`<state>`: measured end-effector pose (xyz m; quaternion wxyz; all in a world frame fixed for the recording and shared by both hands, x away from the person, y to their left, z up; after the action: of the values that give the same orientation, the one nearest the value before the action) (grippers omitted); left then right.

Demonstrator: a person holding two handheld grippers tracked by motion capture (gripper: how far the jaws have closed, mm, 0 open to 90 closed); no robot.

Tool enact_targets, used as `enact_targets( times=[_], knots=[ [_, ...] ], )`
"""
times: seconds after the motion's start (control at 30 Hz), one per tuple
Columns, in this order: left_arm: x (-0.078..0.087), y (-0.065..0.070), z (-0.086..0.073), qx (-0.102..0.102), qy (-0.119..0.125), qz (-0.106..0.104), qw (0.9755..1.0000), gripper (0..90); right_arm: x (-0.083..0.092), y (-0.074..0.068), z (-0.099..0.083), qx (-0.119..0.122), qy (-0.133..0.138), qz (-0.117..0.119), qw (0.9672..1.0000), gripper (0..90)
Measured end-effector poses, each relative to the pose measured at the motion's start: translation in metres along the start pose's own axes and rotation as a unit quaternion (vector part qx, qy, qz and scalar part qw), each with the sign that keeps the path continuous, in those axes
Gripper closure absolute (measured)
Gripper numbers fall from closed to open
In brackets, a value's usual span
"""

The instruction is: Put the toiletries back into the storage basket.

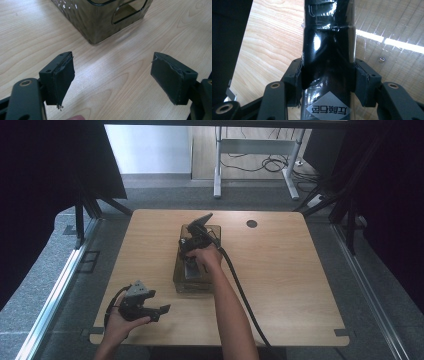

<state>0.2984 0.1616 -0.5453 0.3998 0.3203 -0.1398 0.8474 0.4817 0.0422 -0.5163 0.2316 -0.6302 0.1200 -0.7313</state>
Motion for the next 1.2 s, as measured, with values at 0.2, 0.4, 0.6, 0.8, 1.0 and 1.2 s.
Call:
enact_targets(
  times=[0.2,0.4,0.6,0.8,1.0,1.2],
  knots=[
    [-0.001,-0.003,0.001,0.005,0.003,-0.003,1.0000,19.4,-0.004,0.001,0.000,-0.024,0.004,0.002,0.9997,47.0],
    [0.002,-0.007,0.002,0.007,0.008,-0.003,0.9999,19.4,-0.008,0.006,0.002,-0.056,0.010,0.009,0.9984,47.0],
    [0.001,-0.006,0.001,0.008,0.006,-0.003,0.9999,19.4,-0.016,0.010,0.001,-0.083,0.009,0.023,0.9963,46.9],
    [0.000,-0.006,0.001,0.006,0.006,-0.003,1.0000,19.4,-0.027,0.014,0.001,-0.101,0.012,0.020,0.9946,46.9],
    [0.000,-0.007,0.000,0.008,0.004,-0.001,1.0000,19.4,-0.035,0.020,0.000,-0.109,0.016,0.010,0.9939,46.8],
    [-0.001,-0.007,0.000,0.006,0.003,-0.002,1.0000,19.4,-0.044,0.022,-0.005,-0.115,0.000,0.015,0.9933,46.0]
  ],
)
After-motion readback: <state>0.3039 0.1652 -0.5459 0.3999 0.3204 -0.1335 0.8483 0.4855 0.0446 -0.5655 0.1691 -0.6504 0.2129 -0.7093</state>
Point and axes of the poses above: each handheld gripper's, and its own axes: x roughly backward along the jaws, z roughly out of its top, y roughly to its right, the point moved 8 cm from there along -x, roughly forward along the jaws, and after that the axes turned 11 degrees about -x, right-handed, at the moved point
